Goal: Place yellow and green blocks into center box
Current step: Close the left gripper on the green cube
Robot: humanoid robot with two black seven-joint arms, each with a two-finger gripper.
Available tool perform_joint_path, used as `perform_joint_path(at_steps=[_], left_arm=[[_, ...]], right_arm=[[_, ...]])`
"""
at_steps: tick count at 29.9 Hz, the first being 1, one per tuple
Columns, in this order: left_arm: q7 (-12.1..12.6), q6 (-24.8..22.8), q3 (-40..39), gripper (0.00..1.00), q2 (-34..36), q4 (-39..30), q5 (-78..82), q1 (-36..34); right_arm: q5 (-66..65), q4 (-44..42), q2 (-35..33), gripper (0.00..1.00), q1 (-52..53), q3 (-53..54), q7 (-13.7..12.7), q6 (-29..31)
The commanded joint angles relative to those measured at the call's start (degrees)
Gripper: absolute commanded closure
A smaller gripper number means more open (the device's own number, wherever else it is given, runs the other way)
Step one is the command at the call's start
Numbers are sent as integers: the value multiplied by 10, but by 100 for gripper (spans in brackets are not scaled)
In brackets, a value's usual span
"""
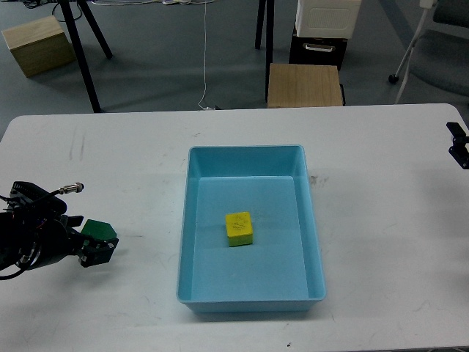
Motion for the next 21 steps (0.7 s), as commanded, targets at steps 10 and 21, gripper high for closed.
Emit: perform_joint_path(at_steps=[10,21], left_arm=[[-2,0,0,6,-10,12,1,1],[-3,0,10,31,-13,29,38,0]], right_arm=[[0,0,-3,0,0,-1,0,0],[0,0,-3,0,0,-2,0,0]])
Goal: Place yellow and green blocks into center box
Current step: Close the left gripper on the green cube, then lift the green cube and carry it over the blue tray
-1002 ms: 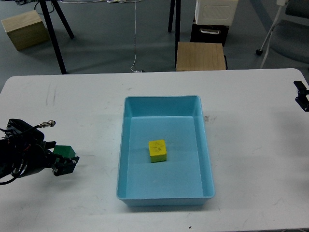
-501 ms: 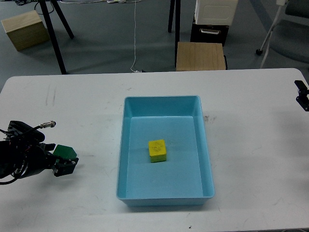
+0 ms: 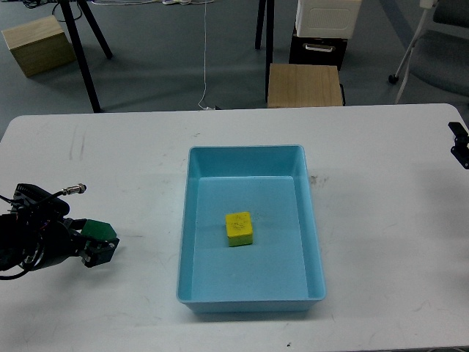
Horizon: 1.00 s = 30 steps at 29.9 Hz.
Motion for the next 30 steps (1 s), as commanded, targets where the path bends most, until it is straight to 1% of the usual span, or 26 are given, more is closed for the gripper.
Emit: perform_joint_path(at_steps=[1,3,4,8,12,18,20,22,23,28,30], left_arm=[[-1,0,5,33,0,6,18,-1],[-1,0,5,40,-1,6,20,0],[-2,0,5,46,0,7,20,-1],[-14,0,5,50,2,8,20,-2],[-22,0,4,57,2,7,18,-4],[-33,0,0,58,8,1,13,-4],[-46,0,-10,58,15,-8,4,-5],[-62,0,-35,58,35,-17,-25,-10],[-66,0,-55,58,40,-17,-46,-16],[-67,0,-156,57,59,-17,-134,-52],[-67,0,-168,57,65,-27,-168,-66]], right_arm=[[0,0,0,0,0,-1,0,0],[-1,0,0,0,0,0,0,0],[-1,0,0,0,0,0,0,0],[-11,1,1,0,0,1,0,0],[-13,1,1,0,0,2,0,0],[-13,0,1,0,0,2,0,0],[-13,0,1,0,0,2,0,0],[-13,1,2,0,0,3,0,0],[-13,1,2,0,0,3,0,0],[-13,2,1,0,0,3,0,-1],[-13,1,2,0,0,3,0,0]])
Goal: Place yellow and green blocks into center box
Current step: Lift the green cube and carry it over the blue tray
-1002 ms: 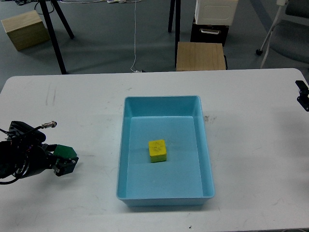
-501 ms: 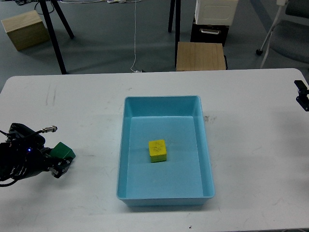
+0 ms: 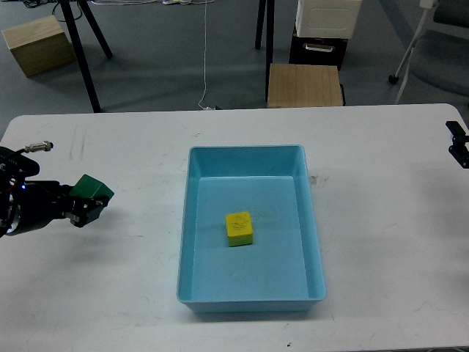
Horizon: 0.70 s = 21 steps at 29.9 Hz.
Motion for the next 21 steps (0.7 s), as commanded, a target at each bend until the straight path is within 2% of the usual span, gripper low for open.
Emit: perform_joint_path(at_steps=[1,6,9,17,21], left_arm=[[2,0,-27,57,10,-23,-53,-30],[30,0,7,57,0,-86,-48,-52],[41,0,41,57,-55,-90,-31,-82],[47,0,147,57,-162,-91,65,-145],[48,0,188,57,-179,-91,128,-156]], right_arm=[[0,-1,-1,0,0,0,0,-1],[0,-2,0,0,0,-1,0,0],[0,-2,0,0,-1,-5,0,0],[-2,-1,2,0,-1,-3,0,0],[-17,-2,3,0,-1,-3,0,-1]])
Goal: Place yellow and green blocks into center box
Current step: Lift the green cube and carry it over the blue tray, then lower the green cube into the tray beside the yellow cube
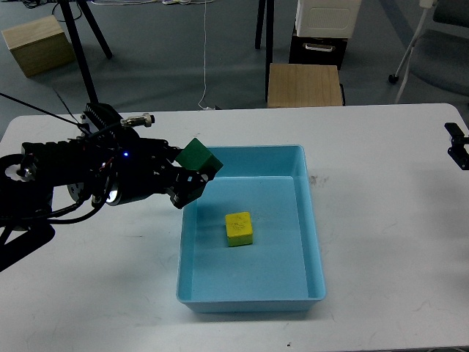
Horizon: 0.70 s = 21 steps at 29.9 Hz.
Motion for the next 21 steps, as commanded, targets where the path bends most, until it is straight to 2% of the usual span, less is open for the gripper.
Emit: perform_joint_path(at_steps=[1,5,15,21], left_arm=[[2,0,43,56,-12,0,59,-13],[-1,0,76,56,-48,14,86,-39],[3,0,125,56,-79,21,86,-37],[5,0,151,56,-122,70,86,-36]], right_arm=[[-16,-1,2,0,0,1,0,-1],[-19,0,4,0,0,1,0,-1],[-19,-1,2,0,0,1,0,0],[-19,0,1,0,0,2,0,0]])
